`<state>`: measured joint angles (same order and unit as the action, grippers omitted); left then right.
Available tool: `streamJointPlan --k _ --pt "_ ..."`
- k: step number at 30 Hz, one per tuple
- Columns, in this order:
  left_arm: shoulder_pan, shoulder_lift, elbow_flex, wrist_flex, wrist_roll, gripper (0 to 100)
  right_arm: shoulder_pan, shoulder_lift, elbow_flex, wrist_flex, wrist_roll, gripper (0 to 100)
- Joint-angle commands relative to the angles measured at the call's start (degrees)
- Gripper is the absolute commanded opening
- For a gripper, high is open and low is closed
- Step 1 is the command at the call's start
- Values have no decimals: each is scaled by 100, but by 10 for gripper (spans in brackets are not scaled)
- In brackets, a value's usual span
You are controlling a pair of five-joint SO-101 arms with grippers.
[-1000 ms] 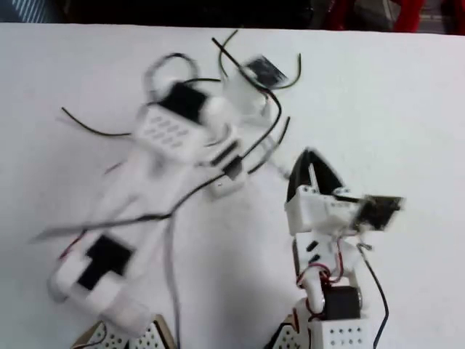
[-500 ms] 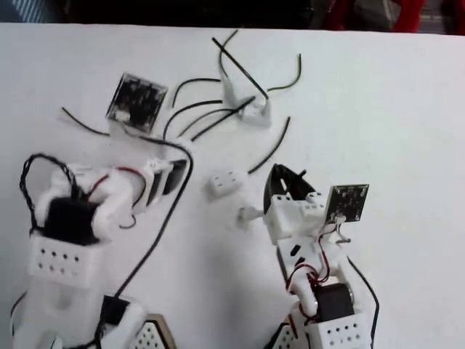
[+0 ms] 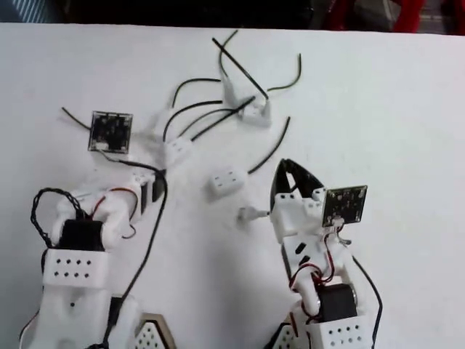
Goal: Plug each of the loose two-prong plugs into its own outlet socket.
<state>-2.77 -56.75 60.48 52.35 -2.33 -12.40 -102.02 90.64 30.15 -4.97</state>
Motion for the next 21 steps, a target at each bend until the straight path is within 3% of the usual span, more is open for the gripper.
streamJointPlan --k 1,6,21 --pt "-215 -163 123 -404 70 246 75 479 -352 -444 211 16" --pt "-215 -163 352 -668 378 245 75 2158 -1284 -585 211 16" --pt "-224 -163 492 -738 343 245 92 7952 -5697 -453 580 22"
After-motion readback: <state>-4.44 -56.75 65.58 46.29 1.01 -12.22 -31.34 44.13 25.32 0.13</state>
